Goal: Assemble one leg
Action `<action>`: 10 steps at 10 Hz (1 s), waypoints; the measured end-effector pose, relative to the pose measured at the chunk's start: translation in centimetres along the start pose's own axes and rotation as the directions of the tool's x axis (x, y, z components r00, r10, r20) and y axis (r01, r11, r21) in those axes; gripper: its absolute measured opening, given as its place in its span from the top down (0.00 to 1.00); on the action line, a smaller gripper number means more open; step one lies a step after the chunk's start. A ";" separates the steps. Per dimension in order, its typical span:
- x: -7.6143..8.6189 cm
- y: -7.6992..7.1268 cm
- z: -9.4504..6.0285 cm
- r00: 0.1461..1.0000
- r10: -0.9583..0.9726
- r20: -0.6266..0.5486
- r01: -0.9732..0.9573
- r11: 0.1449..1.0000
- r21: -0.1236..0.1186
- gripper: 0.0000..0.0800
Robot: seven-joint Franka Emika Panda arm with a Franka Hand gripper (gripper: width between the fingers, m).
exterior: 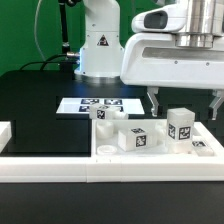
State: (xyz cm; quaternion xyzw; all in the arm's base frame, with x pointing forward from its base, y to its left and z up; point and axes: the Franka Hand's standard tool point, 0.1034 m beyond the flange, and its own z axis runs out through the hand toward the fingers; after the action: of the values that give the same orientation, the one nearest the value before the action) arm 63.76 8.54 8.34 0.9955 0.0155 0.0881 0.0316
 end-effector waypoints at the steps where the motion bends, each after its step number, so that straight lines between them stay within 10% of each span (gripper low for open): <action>1: 0.0 0.1 0.0 1.000 -0.020 0.000 0.020 1.000 -0.001 0.19; 3: 0.0 0.1 0.0 1.000 -0.013 0.000 0.013 1.000 -0.001 0.53; 5: 0.0 0.1 0.0 1.000 0.014 0.000 -0.014 1.000 -0.001 0.65; 10: 0.0 0.3 0.0 0.936 0.353 0.001 -0.353 0.936 0.000 0.65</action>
Offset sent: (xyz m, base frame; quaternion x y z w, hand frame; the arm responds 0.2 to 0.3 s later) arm 0.0000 0.0000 0.0000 0.0000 0.0000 0.0000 1.0000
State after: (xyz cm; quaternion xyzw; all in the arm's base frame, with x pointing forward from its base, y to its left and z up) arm 63.73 8.25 8.32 0.9822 -0.1633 0.0916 0.0151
